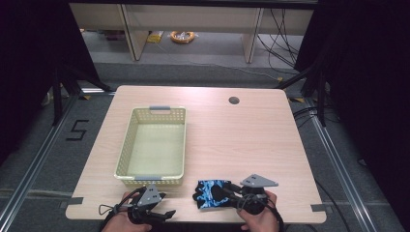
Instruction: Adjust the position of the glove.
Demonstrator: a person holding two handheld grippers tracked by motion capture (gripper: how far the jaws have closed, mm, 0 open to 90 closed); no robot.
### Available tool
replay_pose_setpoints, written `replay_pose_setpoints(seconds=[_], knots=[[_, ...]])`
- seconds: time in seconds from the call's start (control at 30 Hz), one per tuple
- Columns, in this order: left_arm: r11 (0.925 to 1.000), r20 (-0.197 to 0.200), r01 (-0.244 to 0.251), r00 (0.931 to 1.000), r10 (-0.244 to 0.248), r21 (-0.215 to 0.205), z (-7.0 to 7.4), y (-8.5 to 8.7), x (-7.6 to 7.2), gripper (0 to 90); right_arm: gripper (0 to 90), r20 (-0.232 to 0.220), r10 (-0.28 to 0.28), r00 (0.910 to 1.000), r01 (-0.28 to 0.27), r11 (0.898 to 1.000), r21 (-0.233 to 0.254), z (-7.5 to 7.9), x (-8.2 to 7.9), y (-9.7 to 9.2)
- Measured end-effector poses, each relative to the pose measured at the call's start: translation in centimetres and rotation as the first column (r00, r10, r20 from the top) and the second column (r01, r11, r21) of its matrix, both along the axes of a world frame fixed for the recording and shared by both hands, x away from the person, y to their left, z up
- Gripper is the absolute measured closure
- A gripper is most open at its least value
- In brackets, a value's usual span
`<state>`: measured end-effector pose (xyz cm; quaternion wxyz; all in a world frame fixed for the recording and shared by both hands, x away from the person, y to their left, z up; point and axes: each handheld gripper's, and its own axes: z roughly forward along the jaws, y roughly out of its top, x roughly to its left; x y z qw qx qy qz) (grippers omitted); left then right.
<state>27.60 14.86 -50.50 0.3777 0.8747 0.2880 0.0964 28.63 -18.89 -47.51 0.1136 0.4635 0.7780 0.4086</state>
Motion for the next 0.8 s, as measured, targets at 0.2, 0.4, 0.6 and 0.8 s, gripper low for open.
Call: replay_pose_setpoints(seconds=[0.2,0.4,0.6,0.8], knots=[[0.9999,0.020,0.010,0.9997,-0.010,-0.008,0.0,-0.8,0.4,36.4,65.9,-0.056,-0.037,0.9977,0.039,0.999,0.032,-0.4,0.9,-2.4],[0.9986,0.044,0.053,0.9977,-0.052,-0.003,0.2,-2.8,1.0,40.7,65.9,-0.122,-0.024,0.9922,0.032,0.997,0.066,-1.3,2.0,-2.7],[0.9937,0.071,0.111,0.9912,-0.112,0.008,0.6,-5.2,2.0,45.7,65.5,-0.165,-0.013,0.9861,0.024,0.997,0.067,-2.0,2.7,-2.4],[0.9894,0.075,0.138,0.9871,-0.141,0.043,0.3,-6.4,2.6,48.5,64.7,-0.178,0.011,0.9840,0.004,0.996,0.085,-2.4,2.9,-2.1]])
